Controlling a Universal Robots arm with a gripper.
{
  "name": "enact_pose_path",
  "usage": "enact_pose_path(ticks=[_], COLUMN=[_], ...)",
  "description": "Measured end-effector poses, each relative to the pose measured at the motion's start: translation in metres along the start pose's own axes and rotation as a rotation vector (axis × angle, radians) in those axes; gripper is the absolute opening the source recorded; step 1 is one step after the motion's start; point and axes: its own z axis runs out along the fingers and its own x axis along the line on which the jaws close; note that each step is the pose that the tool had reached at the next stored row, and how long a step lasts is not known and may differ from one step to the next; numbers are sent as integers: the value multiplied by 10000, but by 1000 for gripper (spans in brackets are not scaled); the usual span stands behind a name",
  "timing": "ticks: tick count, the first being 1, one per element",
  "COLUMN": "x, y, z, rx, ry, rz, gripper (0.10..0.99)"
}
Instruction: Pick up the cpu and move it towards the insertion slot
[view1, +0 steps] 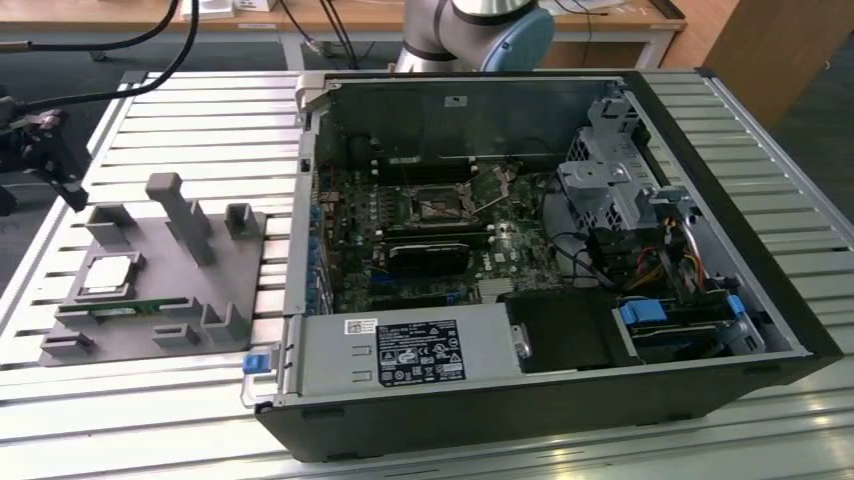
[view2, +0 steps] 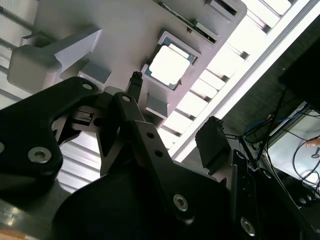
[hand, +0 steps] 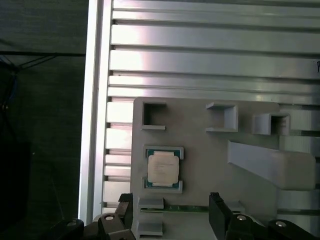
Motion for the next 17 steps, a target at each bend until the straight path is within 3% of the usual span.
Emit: enact_pose_path(ticks=[17], x=[0], y=[-9], z=[230], rx=[-1], ry=[0], rz=[1], gripper=[706])
